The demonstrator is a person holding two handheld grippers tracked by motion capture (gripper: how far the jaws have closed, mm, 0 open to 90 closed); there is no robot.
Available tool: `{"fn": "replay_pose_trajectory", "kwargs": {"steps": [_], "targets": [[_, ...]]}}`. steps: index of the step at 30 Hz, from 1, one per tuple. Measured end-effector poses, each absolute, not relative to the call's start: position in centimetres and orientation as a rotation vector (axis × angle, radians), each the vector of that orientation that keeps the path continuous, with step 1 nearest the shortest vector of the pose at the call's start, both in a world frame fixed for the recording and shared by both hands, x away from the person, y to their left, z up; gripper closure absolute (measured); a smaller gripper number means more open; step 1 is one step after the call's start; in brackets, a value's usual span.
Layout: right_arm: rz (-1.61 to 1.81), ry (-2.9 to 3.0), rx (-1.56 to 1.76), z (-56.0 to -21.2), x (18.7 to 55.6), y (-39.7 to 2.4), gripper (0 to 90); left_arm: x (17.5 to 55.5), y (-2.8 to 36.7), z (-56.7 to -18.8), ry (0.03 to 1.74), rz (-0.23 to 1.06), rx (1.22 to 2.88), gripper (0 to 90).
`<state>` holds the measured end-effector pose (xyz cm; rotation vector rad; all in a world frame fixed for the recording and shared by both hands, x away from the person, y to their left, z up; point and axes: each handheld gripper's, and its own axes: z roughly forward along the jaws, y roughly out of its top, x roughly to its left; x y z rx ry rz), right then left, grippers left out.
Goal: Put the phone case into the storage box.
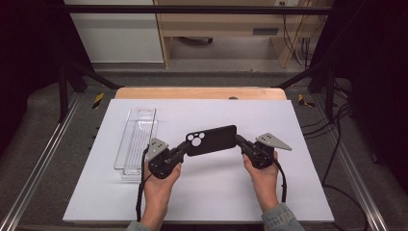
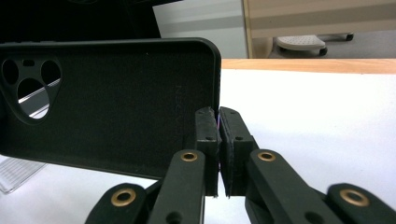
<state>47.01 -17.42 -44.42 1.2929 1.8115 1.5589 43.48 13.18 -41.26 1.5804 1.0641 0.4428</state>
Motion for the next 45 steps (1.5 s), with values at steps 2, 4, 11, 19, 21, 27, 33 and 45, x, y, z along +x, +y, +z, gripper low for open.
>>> {"fn": "replay_pose_trajectory", "kwargs": {"steps": [2,4,11,19,21,27,33,45], "targets": [[1.564,1.819,1.296,-44.5,47.1,-17.4,86.9,43.6,13.3,-41.2,1.063,0.449,1.582,85.1],[1.577,1.824,1.293,-44.5,47.1,-17.4,86.3,43.7,13.4,-41.1,1.062,0.458,1.584,85.2],[1.616,1.810,1.277,-44.4,47.1,-17.4,67.7,44.0,13.8,-40.8,1.066,0.489,1.589,85.3],[1.640,1.753,1.248,-44.3,47.3,-17.5,39.9,44.5,14.0,-40.6,1.060,0.523,1.612,85.3],[1.638,1.745,1.236,-44.4,47.4,-17.4,34.4,44.5,14.0,-40.5,1.055,0.538,1.623,85.3],[1.581,1.745,1.218,-44.7,47.7,-17.4,20.9,44.7,14.5,-40.3,1.049,0.563,1.641,85.3],[1.514,1.798,1.171,-44.8,47.8,-17.2,16.2,45.0,15.0,-40.1,1.037,0.595,1.670,85.3],[1.374,1.876,1.073,-44.6,47.5,-17.1,14.9,45.3,16.2,-38.3,0.974,0.650,1.745,85.3]]}}
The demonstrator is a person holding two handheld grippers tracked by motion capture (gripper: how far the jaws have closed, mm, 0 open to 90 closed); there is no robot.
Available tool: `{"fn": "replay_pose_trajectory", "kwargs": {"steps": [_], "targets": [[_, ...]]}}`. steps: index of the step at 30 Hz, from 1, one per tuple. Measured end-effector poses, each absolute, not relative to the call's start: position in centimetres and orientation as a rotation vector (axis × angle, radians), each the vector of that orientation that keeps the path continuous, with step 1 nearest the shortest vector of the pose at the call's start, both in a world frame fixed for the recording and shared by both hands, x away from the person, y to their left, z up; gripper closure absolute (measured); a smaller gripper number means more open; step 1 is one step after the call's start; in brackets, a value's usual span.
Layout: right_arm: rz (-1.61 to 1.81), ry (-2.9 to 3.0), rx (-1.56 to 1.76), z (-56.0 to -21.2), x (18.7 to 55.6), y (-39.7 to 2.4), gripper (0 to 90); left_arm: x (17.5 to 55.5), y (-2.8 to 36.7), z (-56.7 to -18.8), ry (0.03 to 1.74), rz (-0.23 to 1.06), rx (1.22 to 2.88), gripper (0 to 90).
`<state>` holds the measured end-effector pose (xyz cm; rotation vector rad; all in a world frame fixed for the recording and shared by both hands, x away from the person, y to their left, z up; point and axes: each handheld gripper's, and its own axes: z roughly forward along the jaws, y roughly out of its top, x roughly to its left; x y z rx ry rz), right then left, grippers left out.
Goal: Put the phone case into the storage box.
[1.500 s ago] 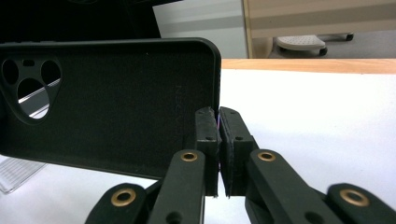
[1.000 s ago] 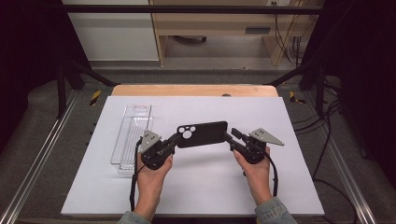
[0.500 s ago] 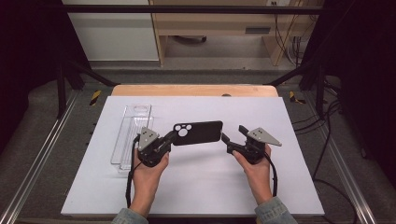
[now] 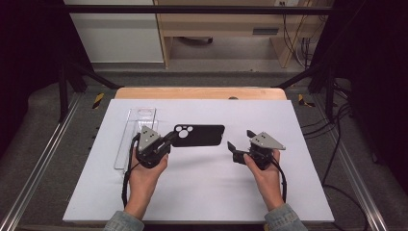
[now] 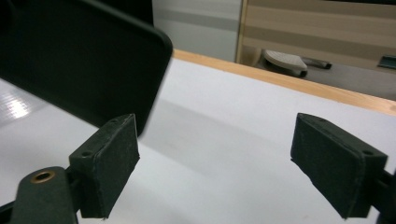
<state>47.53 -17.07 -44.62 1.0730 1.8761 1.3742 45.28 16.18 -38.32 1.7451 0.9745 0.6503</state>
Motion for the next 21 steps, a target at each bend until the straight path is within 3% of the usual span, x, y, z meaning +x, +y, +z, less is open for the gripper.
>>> {"fn": "replay_pose_trajectory", "kwargs": {"steps": [11,14,21], "targets": [[1.331,1.943,1.046,-45.6,47.1,-17.3,16.7,45.6,17.8,-37.1,0.882,0.686,1.855,85.3],[1.408,2.047,1.046,-45.8,47.1,-17.7,11.4,46.0,18.3,-36.6,0.875,0.690,1.864,85.3],[1.343,2.013,1.030,-45.7,46.8,-17.6,10.7,47.0,19.5,-35.1,0.845,0.691,1.874,85.3]]}}
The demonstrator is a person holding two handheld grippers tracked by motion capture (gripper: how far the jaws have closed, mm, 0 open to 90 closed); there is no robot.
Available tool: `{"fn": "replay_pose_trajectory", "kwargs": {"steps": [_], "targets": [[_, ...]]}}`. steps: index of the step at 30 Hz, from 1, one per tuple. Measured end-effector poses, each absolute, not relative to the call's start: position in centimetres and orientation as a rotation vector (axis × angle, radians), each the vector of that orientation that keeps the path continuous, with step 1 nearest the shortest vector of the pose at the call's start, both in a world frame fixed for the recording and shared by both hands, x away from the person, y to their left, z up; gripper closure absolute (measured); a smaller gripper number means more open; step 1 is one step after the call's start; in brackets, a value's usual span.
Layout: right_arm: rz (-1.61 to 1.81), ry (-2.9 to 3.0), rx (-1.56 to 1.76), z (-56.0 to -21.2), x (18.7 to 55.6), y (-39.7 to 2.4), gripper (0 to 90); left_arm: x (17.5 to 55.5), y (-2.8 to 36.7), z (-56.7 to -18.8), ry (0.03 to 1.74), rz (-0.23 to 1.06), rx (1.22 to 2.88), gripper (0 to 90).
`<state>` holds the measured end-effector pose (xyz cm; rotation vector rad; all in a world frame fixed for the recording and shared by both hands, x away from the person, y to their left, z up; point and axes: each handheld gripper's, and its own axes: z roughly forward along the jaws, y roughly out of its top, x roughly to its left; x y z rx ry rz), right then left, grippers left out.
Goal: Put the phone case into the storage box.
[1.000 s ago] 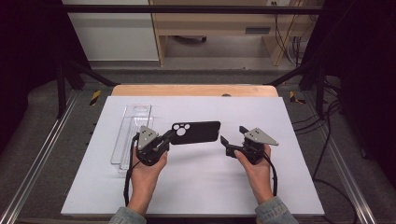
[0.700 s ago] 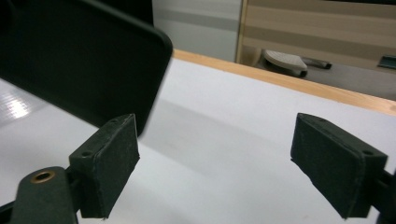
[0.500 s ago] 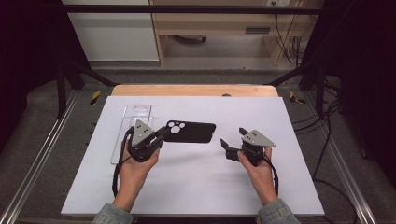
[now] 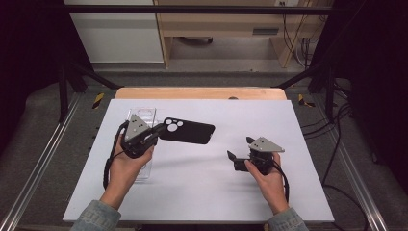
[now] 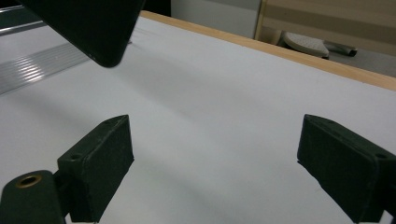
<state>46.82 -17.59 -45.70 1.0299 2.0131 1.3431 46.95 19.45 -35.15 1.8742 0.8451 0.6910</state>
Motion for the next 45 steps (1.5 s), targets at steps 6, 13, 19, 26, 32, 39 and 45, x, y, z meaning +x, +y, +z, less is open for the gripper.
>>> {"fn": "replay_pose_trajectory", "kwargs": {"steps": [6,13,19,26,32,39,45], "targets": [[1.294,1.932,1.029,-46.2,46.8,-18.1,11.8,48.6,20.9,-33.7,0.834,0.680,1.888,85.3],[1.292,1.915,1.024,-46.8,46.8,-18.4,9.2,50.5,21.8,-31.9,0.781,0.698,1.955,85.3],[1.272,1.939,0.993,-47.2,46.7,-17.8,8.1,50.9,22.2,-31.7,0.742,0.704,1.981,85.3],[1.281,1.952,0.979,-47.1,46.2,-17.5,6.9,51.0,23.2,-31.8,0.740,0.763,1.942,85.3],[1.263,1.917,0.979,-47.1,45.9,-17.8,6.7,51.4,24.1,-31.9,0.790,0.799,1.893,85.3],[1.289,1.849,1.004,-46.6,45.5,-18.8,7.6,51.4,24.6,-30.3,0.779,0.868,1.905,85.2],[1.290,1.853,1.001,-46.7,45.4,-19.2,6.4,51.3,24.6,-29.4,0.750,0.914,1.945,85.3]]}}
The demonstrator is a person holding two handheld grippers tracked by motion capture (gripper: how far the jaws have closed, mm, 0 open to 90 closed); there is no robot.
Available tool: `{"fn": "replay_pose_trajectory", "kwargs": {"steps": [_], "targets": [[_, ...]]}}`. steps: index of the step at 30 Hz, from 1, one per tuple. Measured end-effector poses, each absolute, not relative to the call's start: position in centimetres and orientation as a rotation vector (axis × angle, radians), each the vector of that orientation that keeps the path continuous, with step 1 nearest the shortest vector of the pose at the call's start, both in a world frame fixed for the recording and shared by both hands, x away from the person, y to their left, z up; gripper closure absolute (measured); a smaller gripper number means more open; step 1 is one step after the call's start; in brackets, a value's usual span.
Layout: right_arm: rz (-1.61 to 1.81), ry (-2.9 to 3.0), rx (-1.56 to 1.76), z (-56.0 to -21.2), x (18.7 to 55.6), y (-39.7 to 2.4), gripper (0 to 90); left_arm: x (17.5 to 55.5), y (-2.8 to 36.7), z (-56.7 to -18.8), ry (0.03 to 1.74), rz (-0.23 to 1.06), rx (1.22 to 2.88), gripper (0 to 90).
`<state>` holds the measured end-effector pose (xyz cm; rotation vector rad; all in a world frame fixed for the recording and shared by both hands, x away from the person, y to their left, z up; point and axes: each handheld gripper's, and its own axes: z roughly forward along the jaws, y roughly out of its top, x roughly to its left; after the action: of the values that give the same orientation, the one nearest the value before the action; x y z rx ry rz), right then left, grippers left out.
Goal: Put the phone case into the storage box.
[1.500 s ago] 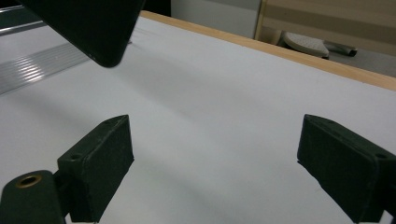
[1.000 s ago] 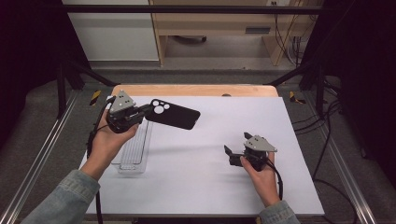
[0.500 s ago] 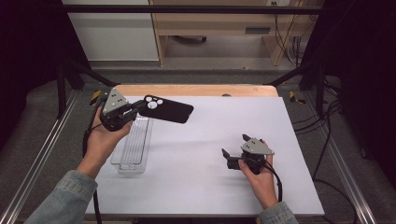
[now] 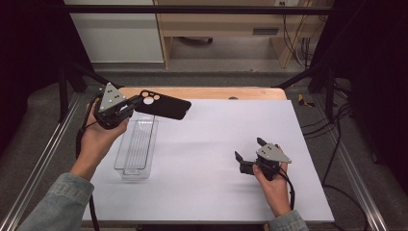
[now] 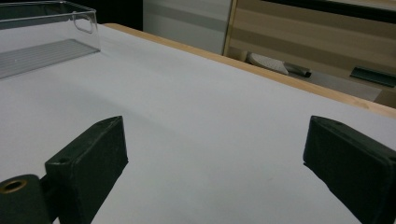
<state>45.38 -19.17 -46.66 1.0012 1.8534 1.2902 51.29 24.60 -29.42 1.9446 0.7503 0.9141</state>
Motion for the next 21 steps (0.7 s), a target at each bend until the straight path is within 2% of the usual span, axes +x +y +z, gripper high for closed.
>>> {"fn": "replay_pose_trajectory", "kwargs": {"steps": [21], "targets": [[1.319,1.856,0.970,-46.3,44.8,-20.2,4.7,51.4,26.0,-27.9,0.734,1.027,2.006,85.2]]}}
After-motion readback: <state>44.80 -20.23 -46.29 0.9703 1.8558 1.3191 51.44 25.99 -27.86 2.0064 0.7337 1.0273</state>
